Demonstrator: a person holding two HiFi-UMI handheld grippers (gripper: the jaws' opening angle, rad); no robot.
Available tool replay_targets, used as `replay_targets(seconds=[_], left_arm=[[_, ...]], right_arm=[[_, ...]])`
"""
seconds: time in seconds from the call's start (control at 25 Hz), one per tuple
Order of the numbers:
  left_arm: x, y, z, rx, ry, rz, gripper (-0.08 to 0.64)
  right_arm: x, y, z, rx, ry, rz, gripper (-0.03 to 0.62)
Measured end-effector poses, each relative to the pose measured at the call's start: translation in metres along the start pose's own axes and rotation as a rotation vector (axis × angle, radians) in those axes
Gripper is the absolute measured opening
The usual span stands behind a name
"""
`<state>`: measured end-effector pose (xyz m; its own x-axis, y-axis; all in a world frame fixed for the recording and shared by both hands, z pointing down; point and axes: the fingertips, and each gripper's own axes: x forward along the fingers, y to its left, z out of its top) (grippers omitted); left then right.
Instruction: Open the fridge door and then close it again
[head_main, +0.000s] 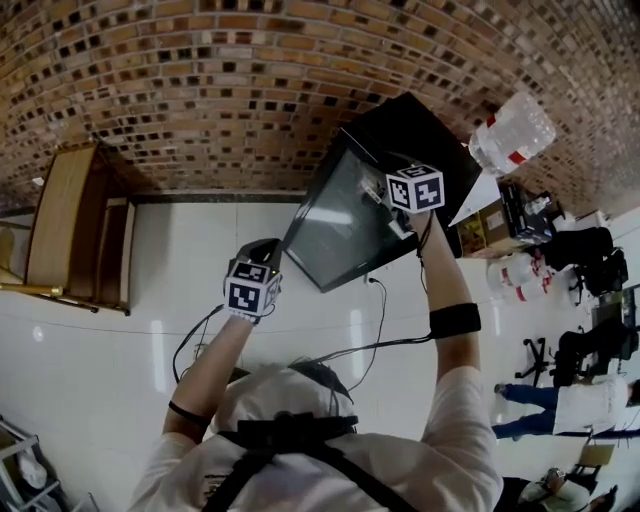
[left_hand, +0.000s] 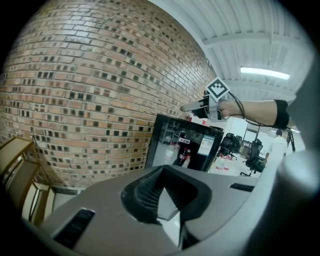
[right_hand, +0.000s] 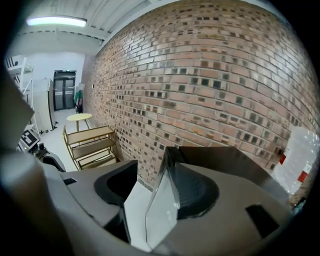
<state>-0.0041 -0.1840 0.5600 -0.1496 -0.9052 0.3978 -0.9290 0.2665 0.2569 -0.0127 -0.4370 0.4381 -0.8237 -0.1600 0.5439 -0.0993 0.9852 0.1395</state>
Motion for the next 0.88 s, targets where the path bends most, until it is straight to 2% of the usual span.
replay_targets(seconds=[0.12,0.24,0.44,0.64,0.88], left_arm=[[0.011,0.005,0.007,-0.009,-0.011,0.014,0.0],[0.02,0.009,0.01,-0.018,-0.012,0.021,0.0],[0.03,0.017,0.015,-0.02,-0.005,0.025,0.0],[0.035,0.031,0.014,-0.04,0.004,0.034,0.0],[0.032,0.044,0.004,-0.062,0.029,0.042,0.0]], right_arm=[[0.029,-0.017,0.005,-0.018,0.046,0.003,0.298],[0.055,-0.027,0.006,-0.046,0.089,0.011,0.302],[0.089,-0.036,0.012,-0.131,0.159,0.007,0.302],[0.117,-0.042,0.017,-0.155,0.191,-0.003,0.301],[0.135,-0.044,0.019,-0.228,0.234,-0.031,0.279]])
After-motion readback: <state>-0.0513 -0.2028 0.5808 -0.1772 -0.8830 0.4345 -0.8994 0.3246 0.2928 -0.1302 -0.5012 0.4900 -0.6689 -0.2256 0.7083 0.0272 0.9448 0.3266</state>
